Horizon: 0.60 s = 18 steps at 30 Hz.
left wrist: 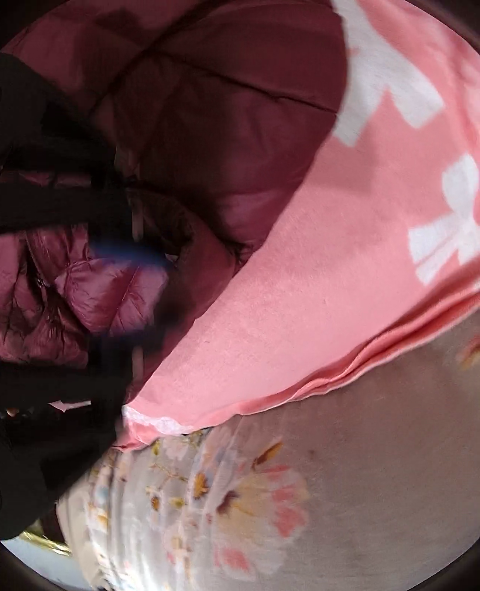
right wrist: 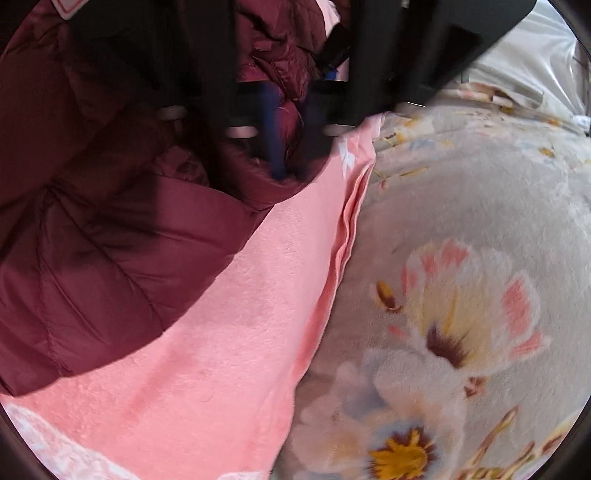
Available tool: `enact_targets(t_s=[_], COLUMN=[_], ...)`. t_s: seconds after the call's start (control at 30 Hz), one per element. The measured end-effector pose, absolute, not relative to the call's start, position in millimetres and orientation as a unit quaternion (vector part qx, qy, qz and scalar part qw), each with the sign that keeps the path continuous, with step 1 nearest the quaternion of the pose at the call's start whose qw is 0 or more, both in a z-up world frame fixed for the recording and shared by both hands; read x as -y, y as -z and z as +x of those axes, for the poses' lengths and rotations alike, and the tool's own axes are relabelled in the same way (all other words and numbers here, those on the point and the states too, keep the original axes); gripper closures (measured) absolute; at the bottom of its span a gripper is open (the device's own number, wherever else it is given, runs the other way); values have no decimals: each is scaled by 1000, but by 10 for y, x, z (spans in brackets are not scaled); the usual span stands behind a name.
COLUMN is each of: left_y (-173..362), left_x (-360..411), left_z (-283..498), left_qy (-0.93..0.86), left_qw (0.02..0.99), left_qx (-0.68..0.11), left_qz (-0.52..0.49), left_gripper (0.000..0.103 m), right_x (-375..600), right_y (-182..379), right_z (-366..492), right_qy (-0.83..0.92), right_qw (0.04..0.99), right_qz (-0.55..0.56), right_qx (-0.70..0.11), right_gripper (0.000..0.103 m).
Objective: Fold large clothes
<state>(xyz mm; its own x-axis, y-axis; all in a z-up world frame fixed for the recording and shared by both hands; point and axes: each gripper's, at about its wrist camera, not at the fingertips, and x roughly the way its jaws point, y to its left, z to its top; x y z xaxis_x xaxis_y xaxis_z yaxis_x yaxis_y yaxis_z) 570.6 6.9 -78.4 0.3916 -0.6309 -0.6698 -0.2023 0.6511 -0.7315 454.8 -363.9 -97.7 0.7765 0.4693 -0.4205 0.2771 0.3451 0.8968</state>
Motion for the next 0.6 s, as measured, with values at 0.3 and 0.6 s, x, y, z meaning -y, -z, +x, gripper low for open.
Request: enact_targets(t_s=[0.3,0.6], left_y=[735,994], left_x=[-26,67], left_z=[5332,5277], left_qy=[158,156], left_qw=[805,828], left_qx=[-511,-494], left_qz=[-255,-215], left_gripper=[100,99], right_x=[3302,3060], right_y=[939,1067], right_z=[4365,4446], right_qy=[-39,7], right_qw=[844,879], right_qz=[339,217], right_qx=[-414,-425], right_gripper=[101,103])
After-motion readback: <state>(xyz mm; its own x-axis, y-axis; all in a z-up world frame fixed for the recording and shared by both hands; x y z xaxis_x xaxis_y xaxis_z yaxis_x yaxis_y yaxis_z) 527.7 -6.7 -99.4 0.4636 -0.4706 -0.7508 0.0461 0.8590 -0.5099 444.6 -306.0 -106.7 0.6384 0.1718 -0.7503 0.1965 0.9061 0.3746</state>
